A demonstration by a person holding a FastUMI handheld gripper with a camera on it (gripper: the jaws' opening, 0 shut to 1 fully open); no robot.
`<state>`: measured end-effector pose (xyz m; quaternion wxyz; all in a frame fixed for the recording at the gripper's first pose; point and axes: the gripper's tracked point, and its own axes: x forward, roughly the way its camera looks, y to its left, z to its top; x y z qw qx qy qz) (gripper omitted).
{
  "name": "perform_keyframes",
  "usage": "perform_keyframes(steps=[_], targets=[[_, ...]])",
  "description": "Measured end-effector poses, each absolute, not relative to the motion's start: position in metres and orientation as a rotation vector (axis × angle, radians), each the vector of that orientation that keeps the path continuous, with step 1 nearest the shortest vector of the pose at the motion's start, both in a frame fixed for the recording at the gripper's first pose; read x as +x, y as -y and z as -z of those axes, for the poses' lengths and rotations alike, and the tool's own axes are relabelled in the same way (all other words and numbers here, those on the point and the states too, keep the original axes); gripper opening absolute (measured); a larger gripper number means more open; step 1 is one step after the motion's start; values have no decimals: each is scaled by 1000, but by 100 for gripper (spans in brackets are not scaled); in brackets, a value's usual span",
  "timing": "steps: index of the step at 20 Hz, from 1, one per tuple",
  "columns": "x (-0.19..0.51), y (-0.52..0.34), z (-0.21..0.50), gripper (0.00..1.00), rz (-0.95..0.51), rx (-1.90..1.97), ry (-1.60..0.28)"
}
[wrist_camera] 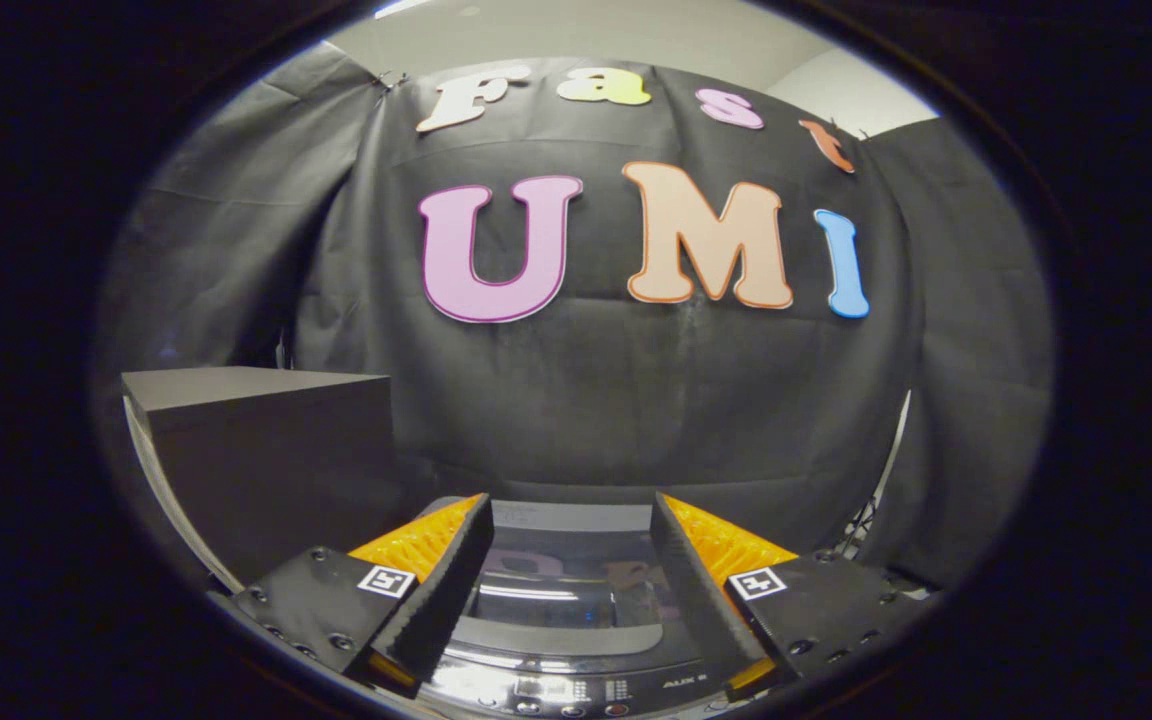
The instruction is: Put the clothes into the washing machine and then close the washing machine lid.
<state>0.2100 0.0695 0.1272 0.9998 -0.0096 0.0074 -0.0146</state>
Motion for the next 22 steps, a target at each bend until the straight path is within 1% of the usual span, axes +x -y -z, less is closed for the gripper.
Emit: perform_keyframes(steps=[7,12,17,22], targets=[[162,-32,-100,98,37,-74,5],[122,-15,-90,98,40,-118,98],[87,-18,-75,98,-23,-133,161],[52,-12,-35,98,-15,-113,88]])
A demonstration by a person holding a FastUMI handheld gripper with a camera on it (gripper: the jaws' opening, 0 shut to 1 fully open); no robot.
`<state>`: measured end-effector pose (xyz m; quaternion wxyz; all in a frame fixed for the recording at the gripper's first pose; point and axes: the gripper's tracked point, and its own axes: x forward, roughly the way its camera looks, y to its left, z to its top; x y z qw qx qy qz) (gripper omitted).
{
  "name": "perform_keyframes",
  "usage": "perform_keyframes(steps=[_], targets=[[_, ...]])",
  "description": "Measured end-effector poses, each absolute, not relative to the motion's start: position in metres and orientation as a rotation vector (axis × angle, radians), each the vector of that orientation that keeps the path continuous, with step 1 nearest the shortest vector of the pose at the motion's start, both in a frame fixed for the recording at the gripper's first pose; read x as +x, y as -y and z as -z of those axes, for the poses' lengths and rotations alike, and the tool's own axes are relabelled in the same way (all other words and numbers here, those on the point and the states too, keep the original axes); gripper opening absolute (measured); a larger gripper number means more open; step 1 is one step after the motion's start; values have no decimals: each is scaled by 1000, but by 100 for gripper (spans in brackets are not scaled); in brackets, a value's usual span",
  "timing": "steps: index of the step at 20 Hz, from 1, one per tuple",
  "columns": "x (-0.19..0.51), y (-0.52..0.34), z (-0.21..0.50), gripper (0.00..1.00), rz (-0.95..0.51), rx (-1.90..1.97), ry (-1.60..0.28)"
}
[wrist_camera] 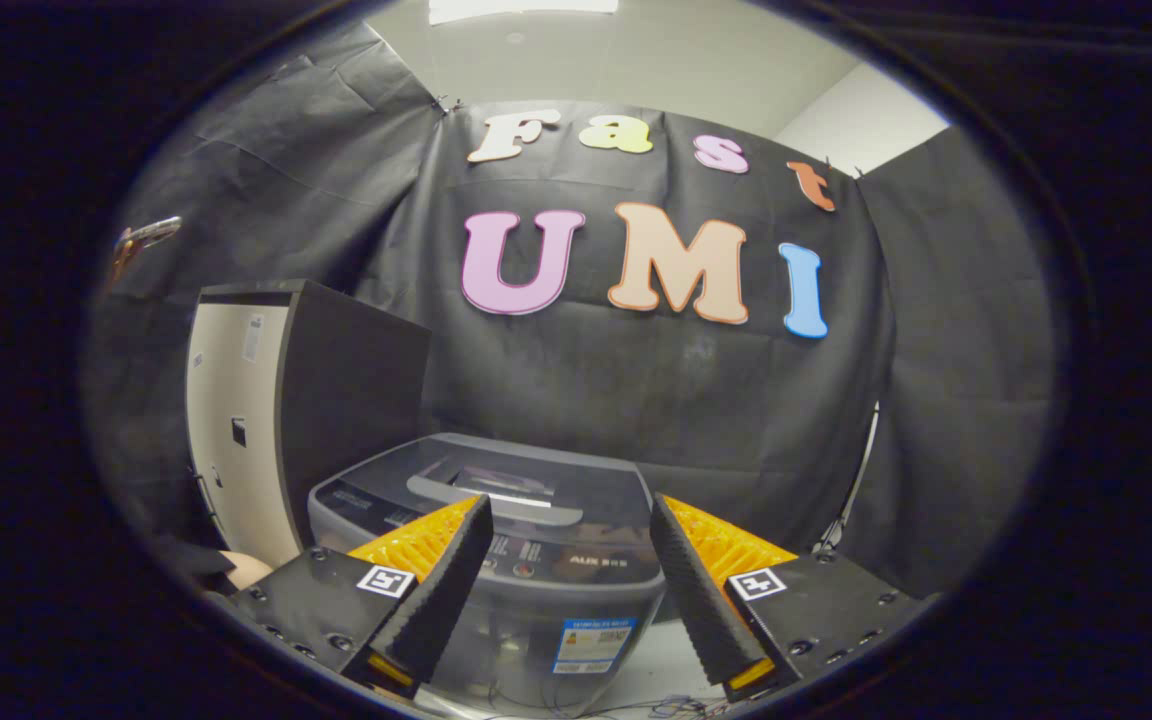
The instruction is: Put the clothes into the washing machine and then close the washing machine lid.
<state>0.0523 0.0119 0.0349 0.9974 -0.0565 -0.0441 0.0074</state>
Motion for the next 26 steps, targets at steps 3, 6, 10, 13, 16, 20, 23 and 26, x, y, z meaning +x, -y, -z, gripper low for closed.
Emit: perform_keyframes(steps=[3,6,10,13,16,20,23,26], targets=[[38,-10,-21,98,-23,-51,65],[26,-8,-11,98,-25,-24,43],[7,-4,0,98,-22,1,18],[4,-3,2,98,-18,7,12],[4,-5,1,98,-22,6,10],[3,-5,2,98,-22,7,14],[4,-5,1,98,-22,7,14],[4,-6,1,98,-21,7,14]])
